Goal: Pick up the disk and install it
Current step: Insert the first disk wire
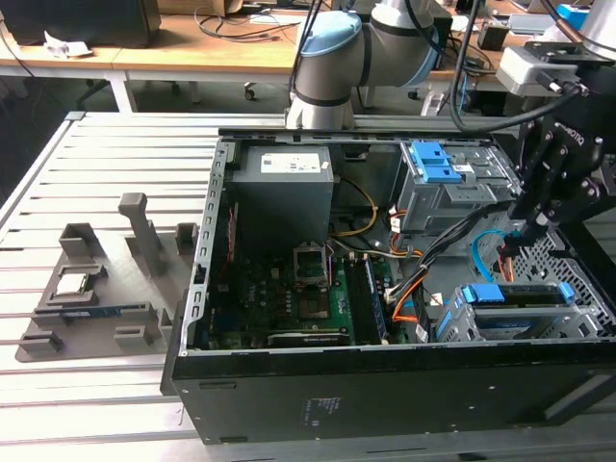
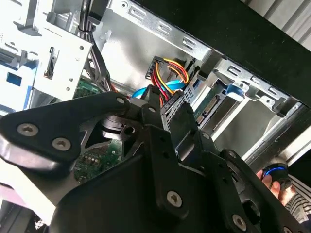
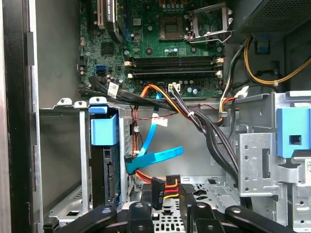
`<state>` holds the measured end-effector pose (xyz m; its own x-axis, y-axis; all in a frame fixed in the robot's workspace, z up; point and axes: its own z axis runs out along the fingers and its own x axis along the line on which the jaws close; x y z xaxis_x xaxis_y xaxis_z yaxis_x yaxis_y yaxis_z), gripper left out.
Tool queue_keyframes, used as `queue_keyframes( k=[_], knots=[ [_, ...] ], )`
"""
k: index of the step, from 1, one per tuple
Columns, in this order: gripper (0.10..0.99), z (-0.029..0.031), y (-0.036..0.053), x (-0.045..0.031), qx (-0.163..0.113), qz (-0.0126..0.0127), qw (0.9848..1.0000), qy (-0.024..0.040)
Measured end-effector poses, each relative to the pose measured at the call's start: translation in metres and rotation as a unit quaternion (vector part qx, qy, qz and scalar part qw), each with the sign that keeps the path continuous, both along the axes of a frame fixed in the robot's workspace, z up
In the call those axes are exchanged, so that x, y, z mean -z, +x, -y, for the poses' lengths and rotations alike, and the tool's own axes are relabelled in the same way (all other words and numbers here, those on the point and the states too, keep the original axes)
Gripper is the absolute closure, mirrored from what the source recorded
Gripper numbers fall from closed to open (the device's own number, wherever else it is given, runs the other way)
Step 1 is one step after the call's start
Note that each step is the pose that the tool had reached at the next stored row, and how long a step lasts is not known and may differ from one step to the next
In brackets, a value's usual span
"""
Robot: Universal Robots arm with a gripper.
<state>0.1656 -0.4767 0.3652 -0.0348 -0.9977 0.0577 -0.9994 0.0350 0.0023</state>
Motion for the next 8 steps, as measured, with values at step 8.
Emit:
queue_keyframes(
  k=[8],
  knots=[
    [0.725,0.0038,0.0000,0.0141,0.000,0.0000,1.0000,-0.0066]
  ],
)
